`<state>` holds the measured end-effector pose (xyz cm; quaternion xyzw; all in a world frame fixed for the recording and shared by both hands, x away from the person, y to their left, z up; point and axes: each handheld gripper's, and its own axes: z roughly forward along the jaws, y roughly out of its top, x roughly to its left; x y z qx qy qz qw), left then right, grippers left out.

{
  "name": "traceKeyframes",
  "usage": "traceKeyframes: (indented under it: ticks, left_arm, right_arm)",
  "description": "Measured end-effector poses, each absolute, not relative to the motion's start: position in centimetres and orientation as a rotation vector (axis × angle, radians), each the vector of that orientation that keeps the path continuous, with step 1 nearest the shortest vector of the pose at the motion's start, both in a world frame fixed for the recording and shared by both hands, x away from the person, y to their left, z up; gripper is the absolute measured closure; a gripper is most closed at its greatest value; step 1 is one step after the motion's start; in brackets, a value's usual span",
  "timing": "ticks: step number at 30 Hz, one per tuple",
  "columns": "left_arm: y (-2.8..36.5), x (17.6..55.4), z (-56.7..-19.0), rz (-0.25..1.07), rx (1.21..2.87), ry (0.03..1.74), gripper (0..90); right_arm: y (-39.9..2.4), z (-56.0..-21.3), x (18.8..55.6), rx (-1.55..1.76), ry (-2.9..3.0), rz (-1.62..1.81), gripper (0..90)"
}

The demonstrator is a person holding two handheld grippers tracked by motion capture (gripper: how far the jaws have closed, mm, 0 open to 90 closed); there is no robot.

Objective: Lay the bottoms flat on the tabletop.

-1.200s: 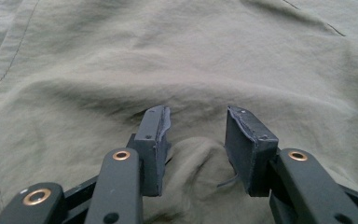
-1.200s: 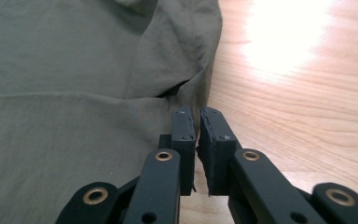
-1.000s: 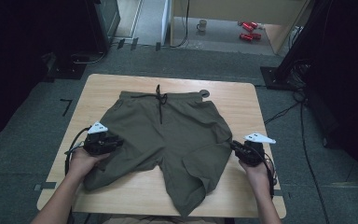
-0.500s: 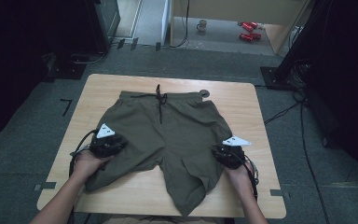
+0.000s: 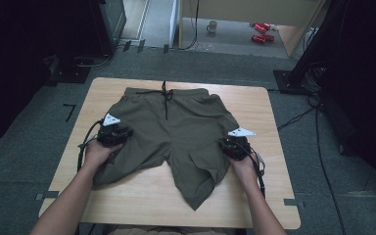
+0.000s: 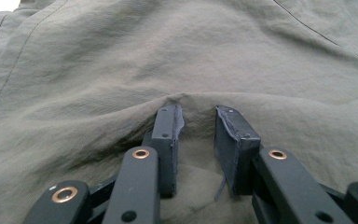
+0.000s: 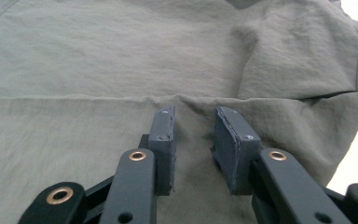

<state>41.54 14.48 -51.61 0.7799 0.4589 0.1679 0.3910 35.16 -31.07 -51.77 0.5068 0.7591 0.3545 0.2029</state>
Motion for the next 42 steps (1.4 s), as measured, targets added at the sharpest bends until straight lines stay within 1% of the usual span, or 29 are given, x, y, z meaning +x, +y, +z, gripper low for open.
traceKeyframes:
  ticks: [3,6,8,9,10,11,12,15,16,18,19,23,25,26,29,36,38,42]
  left_arm:
    - [14.5,42.7,-51.6,0.445,1.981,1.176,69.6]
    - [14.5,43.5,-51.4,0.437,1.997,1.176,68.7]
    - [14.5,43.8,-51.3,0.422,2.006,1.178,64.3]
    - [14.5,43.9,-51.2,0.409,2.015,1.182,64.3]
    - [14.6,43.9,-51.1,0.398,2.017,1.183,61.9]
    - [14.6,43.8,-51.0,0.389,2.022,1.183,60.7]
    - [14.6,43.6,-50.9,0.377,2.030,1.183,59.3]
    - [14.7,43.2,-50.6,0.364,2.034,1.176,58.7]
    - [14.8,42.9,-50.4,0.372,2.037,1.170,58.1]
    - [14.9,42.7,-50.1,0.375,2.031,1.176,57.9]
    - [15.1,42.4,-49.7,0.360,2.020,1.180,56.8]
    - [15.1,41.3,-49.2,0.353,2.024,1.159,53.9]
    - [15.1,40.9,-49.2,0.354,2.027,1.146,53.2]
    - [15.1,40.6,-49.2,0.357,2.031,1.139,51.7]
    - [15.2,39.9,-49.3,0.386,2.051,1.127,51.7]
    - [15.3,38.8,-49.3,0.372,2.047,1.100,50.1]
    - [15.2,38.2,-49.3,0.372,2.053,1.074,49.4]
    - [15.4,37.8,-49.4,0.362,2.048,1.081,49.2]
  right_arm:
    - [-30.8,-51.7,37.2,1.421,2.119,0.984,69.0]
    - [-30.7,-51.7,38.0,1.425,2.110,0.984,68.4]
    - [-30.7,-51.8,38.5,1.429,2.097,0.993,65.9]
    - [-30.7,-51.8,38.5,1.429,2.097,0.993,65.9]
    - [-30.6,-51.8,38.6,1.430,2.092,0.980,63.6]
    - [-30.6,-51.7,38.6,1.442,2.093,0.975,63.3]
    - [-30.7,-51.4,38.4,1.463,2.090,0.999,62.9]
    - [-30.6,-50.9,38.2,1.478,2.090,1.026,62.9]
    - [-30.1,-50.1,37.7,1.451,2.099,1.037,63.3]
    - [-29.9,-49.8,37.6,1.440,2.108,1.039,63.3]
    - [-29.1,-49.0,37.0,1.408,2.132,1.031,62.8]
    - [-28.0,-48.3,36.3,1.379,2.176,1.040,60.6]
    - [-27.7,-48.1,36.1,1.373,2.186,1.047,60.2]
    - [-27.2,-48.0,35.7,1.355,2.206,1.061,58.0]
    - [-26.7,-48.0,35.3,1.326,2.221,1.069,57.2]
    - [-25.3,-48.1,34.3,1.286,2.255,1.094,55.1]
    - [-24.7,-48.3,34.0,1.280,2.268,1.096,52.7]
    - [-24.2,-48.5,33.6,1.272,2.280,1.093,52.1]
